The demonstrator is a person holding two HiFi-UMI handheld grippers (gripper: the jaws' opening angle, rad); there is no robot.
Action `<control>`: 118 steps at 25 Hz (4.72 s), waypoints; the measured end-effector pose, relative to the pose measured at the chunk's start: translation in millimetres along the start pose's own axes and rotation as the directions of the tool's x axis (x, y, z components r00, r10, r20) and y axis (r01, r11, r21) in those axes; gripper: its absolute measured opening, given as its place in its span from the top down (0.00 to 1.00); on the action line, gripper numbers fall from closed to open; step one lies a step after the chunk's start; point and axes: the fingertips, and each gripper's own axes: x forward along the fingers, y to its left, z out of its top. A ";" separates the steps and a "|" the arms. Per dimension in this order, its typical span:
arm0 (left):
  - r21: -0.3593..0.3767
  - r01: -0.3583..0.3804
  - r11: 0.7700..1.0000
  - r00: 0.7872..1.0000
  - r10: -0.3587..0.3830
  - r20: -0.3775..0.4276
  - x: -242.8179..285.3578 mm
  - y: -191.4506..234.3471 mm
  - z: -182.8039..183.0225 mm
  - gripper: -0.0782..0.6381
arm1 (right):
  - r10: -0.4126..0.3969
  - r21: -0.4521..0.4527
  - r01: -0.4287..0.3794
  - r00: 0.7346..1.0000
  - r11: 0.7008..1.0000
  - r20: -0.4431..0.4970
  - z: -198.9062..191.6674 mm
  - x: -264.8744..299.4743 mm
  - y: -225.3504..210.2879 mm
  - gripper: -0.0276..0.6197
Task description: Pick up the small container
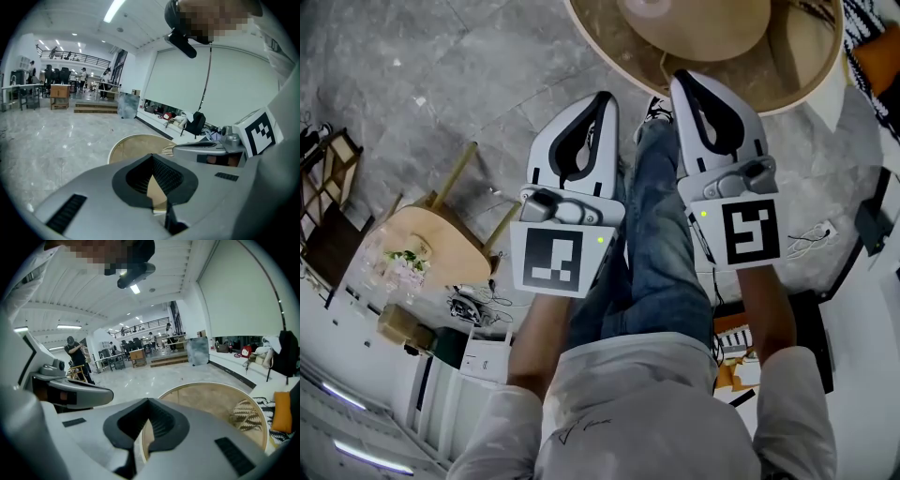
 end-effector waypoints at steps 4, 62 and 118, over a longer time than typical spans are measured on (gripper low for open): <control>-0.009 -0.017 1.000 1.000 0.018 0.021 9.3 6.4 -4.0 0.87 | -0.019 0.004 0.019 1.000 1.000 0.010 -8.5 5.4 -5.8 0.94; -0.002 -0.062 0.998 0.994 0.062 0.091 94.8 43.1 -37.4 0.87 | -0.032 -0.084 0.030 0.999 0.996 -0.020 -86.8 137.4 -70.9 0.69; -0.066 -0.071 0.995 0.993 0.076 0.088 73.7 53.6 -33.3 0.87 | -0.026 -0.184 0.014 0.998 0.983 -0.060 -88.7 146.2 -69.3 0.74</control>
